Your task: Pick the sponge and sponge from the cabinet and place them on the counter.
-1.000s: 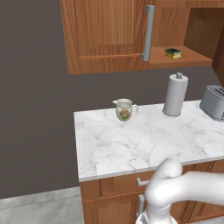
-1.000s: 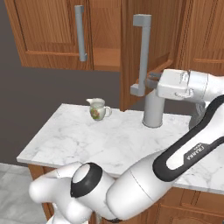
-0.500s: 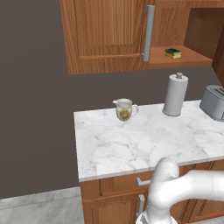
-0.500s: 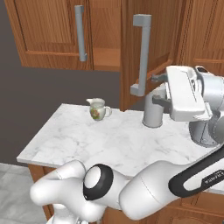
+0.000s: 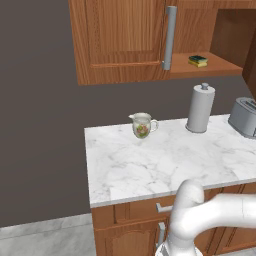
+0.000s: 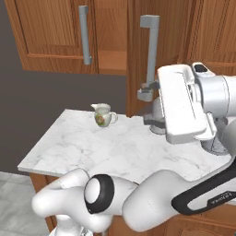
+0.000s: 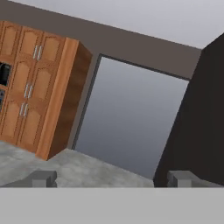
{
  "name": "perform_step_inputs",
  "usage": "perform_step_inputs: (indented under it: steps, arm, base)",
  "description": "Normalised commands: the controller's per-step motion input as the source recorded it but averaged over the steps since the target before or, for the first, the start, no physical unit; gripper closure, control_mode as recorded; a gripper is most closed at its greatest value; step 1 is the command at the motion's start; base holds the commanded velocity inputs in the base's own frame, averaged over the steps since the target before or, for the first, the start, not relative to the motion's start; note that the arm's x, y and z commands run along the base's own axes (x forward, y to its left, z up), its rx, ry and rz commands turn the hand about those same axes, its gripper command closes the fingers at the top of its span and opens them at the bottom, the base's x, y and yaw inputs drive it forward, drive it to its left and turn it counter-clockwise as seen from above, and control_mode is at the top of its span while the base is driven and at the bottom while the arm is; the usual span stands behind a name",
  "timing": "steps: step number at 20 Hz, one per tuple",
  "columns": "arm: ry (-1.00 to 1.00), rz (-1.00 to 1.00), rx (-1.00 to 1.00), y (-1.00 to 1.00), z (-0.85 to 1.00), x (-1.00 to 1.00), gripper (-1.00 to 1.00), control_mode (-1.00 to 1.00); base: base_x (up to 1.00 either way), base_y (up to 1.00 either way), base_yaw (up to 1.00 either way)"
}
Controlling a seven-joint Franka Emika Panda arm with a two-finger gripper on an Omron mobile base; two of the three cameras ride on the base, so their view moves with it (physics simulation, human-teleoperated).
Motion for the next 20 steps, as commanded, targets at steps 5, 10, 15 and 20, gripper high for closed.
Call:
perform_step_inputs:
  steps: [5,10,15,20]
  arm:
    - [-0.06,0.0,-0.12,0.84,0.0,-0.42,-1.0,-1.0]
    - [-0.15,-0.01,-0.13,0.78,0.0,-0.43,-1.0,-1.0]
    - [-0.25,-0.06,-0.14,0.62,0.0,-0.37,-1.0,-1.0]
    - [-0.22,-0.11,-0.12,0.61,0.0,-0.14,-1.0,-1.0]
  base:
    - [0.0,0.0,0.0]
    - [0.0,0.0,0.0]
    - [0.0,0.0,0.0]
    - [0.0,0.0,0.0]
